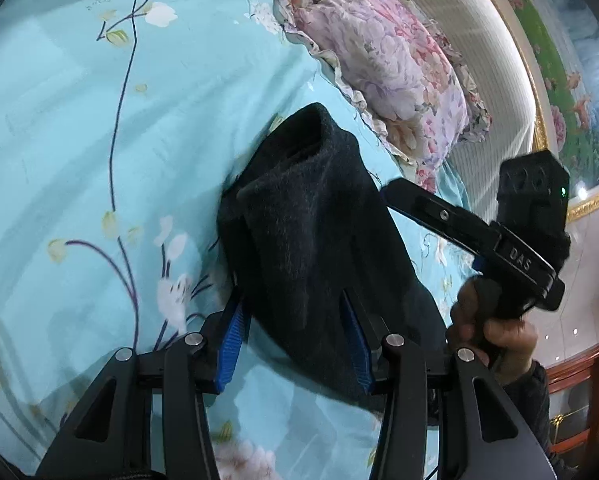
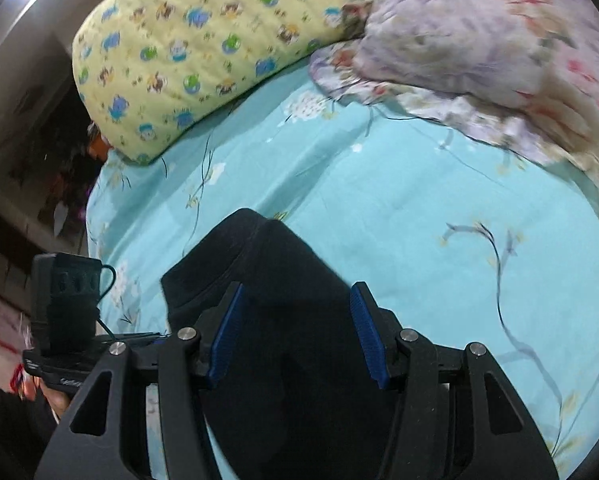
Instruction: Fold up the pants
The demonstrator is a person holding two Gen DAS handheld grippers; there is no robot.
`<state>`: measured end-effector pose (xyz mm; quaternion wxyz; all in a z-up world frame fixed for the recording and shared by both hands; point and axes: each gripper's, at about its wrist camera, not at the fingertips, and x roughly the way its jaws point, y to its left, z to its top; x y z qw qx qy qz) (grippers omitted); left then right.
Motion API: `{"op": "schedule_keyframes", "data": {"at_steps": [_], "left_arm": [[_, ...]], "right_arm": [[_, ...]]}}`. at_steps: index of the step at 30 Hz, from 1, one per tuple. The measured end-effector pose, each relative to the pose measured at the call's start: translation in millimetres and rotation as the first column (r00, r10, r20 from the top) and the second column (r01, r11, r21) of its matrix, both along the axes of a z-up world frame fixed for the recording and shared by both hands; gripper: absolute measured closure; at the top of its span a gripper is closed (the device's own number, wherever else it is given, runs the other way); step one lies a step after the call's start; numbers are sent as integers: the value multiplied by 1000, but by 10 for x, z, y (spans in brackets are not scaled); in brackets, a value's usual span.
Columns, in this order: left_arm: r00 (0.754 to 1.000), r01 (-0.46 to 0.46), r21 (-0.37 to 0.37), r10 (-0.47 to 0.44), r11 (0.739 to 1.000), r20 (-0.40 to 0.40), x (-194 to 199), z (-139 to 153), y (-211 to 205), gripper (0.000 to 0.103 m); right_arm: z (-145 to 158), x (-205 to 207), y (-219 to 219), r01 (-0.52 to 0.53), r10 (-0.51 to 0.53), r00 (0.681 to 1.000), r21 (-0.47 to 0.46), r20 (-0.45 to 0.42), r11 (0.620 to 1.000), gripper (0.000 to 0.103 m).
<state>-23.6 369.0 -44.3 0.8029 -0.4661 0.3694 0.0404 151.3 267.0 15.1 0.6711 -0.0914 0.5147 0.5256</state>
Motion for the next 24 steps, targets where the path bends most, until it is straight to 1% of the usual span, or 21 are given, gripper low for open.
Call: {"op": "schedule_keyframes", "data": {"at_steps": [2,4,8,9,10,11,12,13,14,15,17,24], "left_arm": [[1000,-6,-11,6,1000,5,39,-24,23,56],[1000,-6,-5,6,1000,6,65,-28,20,56],[1000,-11,7,11,1000,2,101,-33,10,57],[1000,-13,5,13,1000,3,103,-37,16,59],[1000,-19,4,19,1000,0,109,-41,23,63],[1000,-26,6,26,1000,-7,118,-46,30,68],[999,-31,9,32,999,-13,126,-50,38,72],[999,-35,10,35,999,-18,136,-52,44,77],[999,-31,9,31,999,-18,150,-46,42,81],[999,-28,11,28,1000,-16,160,-30,35,82],[1000,-20,34,20,999,-2,172,47,-7,86],[998,18,127,-26,992,59,223,440,-245,87]], "right_arm": [[-40,73,108,-38,37,999,-12,-19,999,47],[-95,150,228,-73,72,996,-16,-48,997,47],[-254,212,449,-141,138,981,-17,-139,990,47],[-283,210,479,-150,146,978,-17,-151,988,47],[-304,196,500,-153,149,978,-16,-146,988,49],[-310,179,509,-152,149,980,-14,-133,988,54],[-317,175,512,-148,145,980,-12,-136,989,66],[-313,171,497,-140,137,981,-9,-134,990,70],[-293,161,458,-132,131,982,-1,-132,991,73],[-277,164,433,-130,129,982,8,-134,992,76],[-181,169,313,-106,112,984,47,-141,993,78],[236,118,-54,-48,63,993,142,-100,989,80]]}}
